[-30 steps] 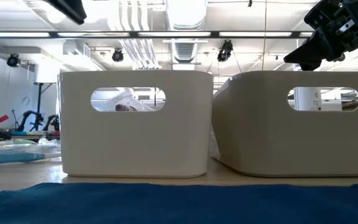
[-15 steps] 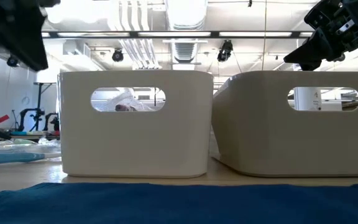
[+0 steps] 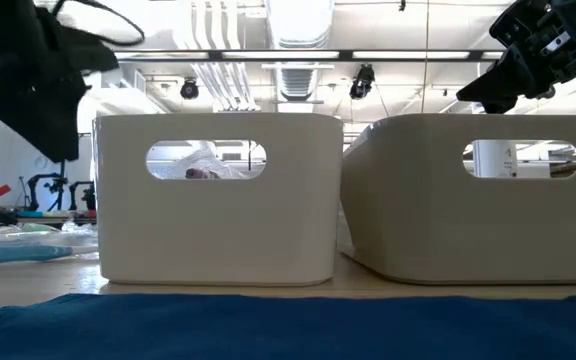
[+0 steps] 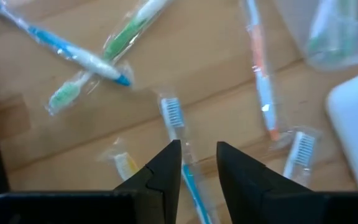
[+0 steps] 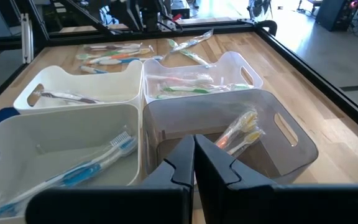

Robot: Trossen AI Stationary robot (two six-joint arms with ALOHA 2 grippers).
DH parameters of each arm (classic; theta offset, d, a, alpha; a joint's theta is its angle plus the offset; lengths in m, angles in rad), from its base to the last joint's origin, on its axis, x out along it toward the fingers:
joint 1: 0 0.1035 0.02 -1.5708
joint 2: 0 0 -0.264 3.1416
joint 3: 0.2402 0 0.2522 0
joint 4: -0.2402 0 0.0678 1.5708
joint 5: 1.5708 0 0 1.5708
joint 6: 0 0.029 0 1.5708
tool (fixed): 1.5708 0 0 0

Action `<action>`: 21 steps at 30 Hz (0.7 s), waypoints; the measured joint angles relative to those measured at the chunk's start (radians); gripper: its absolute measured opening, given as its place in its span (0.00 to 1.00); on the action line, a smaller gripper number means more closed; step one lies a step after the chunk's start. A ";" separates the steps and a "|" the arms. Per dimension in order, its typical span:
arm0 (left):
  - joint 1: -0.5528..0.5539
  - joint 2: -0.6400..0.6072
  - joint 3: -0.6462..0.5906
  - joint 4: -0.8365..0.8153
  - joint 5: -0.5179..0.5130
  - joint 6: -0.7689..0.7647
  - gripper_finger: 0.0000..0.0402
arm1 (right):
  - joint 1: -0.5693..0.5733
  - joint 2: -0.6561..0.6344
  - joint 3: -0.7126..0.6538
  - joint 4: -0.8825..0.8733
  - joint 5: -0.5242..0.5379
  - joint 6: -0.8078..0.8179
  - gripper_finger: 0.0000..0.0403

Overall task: Pick & Place Toothbrushes
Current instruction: Put the blue toothbrush into the gray bin

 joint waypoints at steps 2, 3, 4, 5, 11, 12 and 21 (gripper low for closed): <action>0.028 -0.002 -0.017 0.012 0.032 0.003 0.26 | 0.000 0.000 0.000 0.000 0.000 0.001 0.02; 0.039 -0.002 -0.024 0.019 0.050 0.005 0.26 | 0.000 0.000 0.000 0.000 0.000 0.000 0.02; 0.049 -0.002 -0.032 0.023 0.072 0.005 0.26 | 0.000 0.000 0.000 0.000 0.000 0.000 0.02; 0.059 -0.002 -0.041 0.026 0.090 0.005 0.26 | 0.000 0.000 0.000 0.000 0.000 0.001 0.02; 0.098 -0.002 -0.089 0.132 0.165 0.068 0.26 | 0.000 0.000 0.000 0.000 0.000 0.000 0.02; 0.103 -0.002 -0.095 0.148 0.171 0.082 0.26 | 0.000 0.000 0.000 0.000 0.000 0.000 0.02; 0.148 -0.002 -0.141 0.173 0.248 0.129 0.34 | 0.000 0.000 0.000 0.000 0.000 0.000 0.02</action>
